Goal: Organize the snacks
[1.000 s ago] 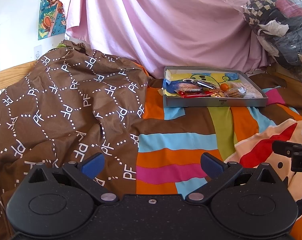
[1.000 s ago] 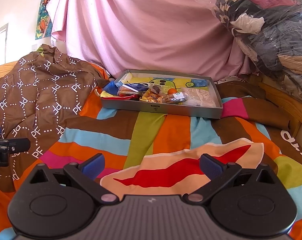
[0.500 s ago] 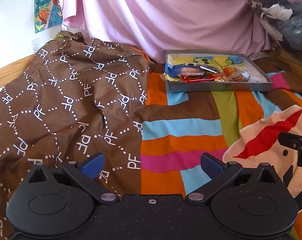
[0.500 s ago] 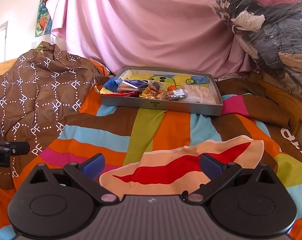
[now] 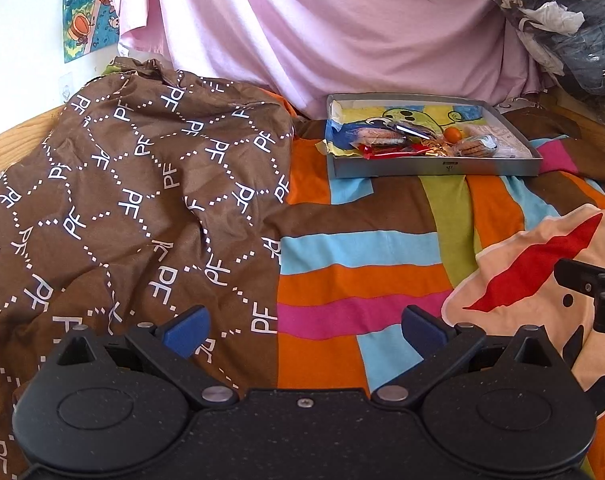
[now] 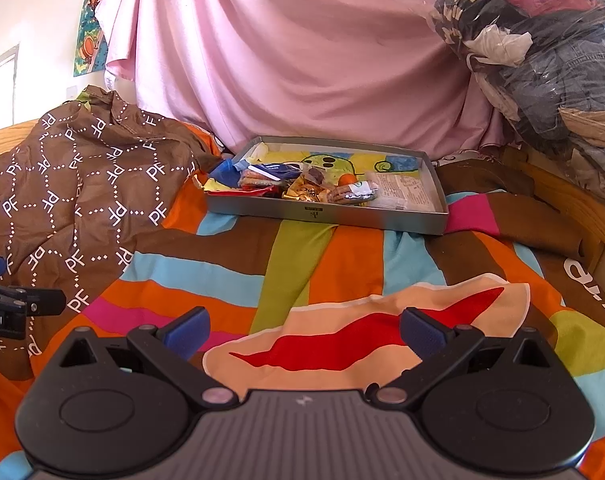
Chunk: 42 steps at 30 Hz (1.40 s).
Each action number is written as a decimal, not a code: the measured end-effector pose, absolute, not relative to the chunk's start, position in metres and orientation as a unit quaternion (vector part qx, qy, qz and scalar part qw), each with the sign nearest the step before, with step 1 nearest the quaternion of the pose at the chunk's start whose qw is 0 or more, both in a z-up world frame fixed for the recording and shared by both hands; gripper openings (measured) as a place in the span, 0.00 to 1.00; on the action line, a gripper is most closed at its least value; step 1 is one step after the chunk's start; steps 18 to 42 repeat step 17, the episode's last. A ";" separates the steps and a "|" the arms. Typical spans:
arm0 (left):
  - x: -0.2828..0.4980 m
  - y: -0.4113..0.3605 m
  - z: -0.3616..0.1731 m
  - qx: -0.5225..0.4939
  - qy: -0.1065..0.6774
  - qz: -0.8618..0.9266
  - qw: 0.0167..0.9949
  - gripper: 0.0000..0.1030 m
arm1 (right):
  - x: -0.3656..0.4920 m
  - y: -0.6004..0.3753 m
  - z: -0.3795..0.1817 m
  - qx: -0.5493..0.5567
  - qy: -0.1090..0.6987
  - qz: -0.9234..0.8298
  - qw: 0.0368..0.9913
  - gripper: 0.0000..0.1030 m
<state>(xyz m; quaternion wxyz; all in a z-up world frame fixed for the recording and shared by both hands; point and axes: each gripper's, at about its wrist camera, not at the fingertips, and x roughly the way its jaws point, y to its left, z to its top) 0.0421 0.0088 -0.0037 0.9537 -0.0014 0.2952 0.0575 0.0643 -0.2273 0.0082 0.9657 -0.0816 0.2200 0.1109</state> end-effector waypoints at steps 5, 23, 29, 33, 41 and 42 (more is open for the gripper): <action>0.041 0.009 -0.004 -0.001 0.294 0.056 0.954 0.99 | 0.063 -0.227 0.008 -0.083 0.221 0.112 0.965 1.00; 0.040 0.009 -0.001 -0.009 0.287 0.051 0.956 0.99 | 0.062 -0.226 0.006 -0.084 0.223 0.115 0.964 1.00; 0.040 0.009 -0.001 -0.009 0.287 0.051 0.956 0.99 | 0.062 -0.226 0.006 -0.084 0.223 0.115 0.964 1.00; 0.040 0.009 -0.001 -0.009 0.287 0.051 0.956 0.99 | 0.062 -0.226 0.006 -0.084 0.223 0.115 0.964 1.00; 0.040 0.009 -0.001 -0.009 0.287 0.051 0.956 0.99 | 0.062 -0.226 0.006 -0.084 0.223 0.115 0.964 1.00; 0.040 0.009 -0.001 -0.009 0.287 0.051 0.956 0.99 | 0.062 -0.226 0.006 -0.084 0.223 0.115 0.964 1.00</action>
